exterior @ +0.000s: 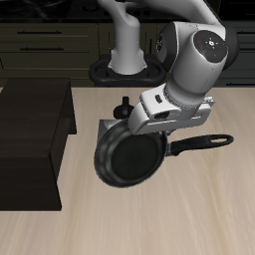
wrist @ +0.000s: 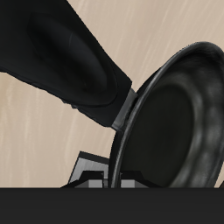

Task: Place the frypan on the top layer of the shelf

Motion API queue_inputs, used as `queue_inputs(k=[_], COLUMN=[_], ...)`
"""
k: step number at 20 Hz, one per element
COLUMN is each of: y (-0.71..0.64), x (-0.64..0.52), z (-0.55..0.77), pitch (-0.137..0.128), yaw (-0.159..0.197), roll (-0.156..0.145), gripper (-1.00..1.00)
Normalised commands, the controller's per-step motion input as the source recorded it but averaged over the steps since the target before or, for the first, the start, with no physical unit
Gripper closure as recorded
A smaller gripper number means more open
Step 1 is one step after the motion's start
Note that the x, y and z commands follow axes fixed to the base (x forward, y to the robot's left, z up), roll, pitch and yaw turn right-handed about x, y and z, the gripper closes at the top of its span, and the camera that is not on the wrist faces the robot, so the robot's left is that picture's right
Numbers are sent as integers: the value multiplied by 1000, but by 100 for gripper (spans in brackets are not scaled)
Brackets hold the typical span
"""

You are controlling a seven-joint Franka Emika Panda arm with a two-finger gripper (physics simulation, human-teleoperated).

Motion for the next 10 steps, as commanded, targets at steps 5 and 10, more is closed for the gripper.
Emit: queue_inputs(k=[5, 10], y=[-83, -32], x=[-252, -230], z=[119, 42], pitch=[-8, 4], yaw=[-44, -13], roll=[13, 18], gripper=[100, 100])
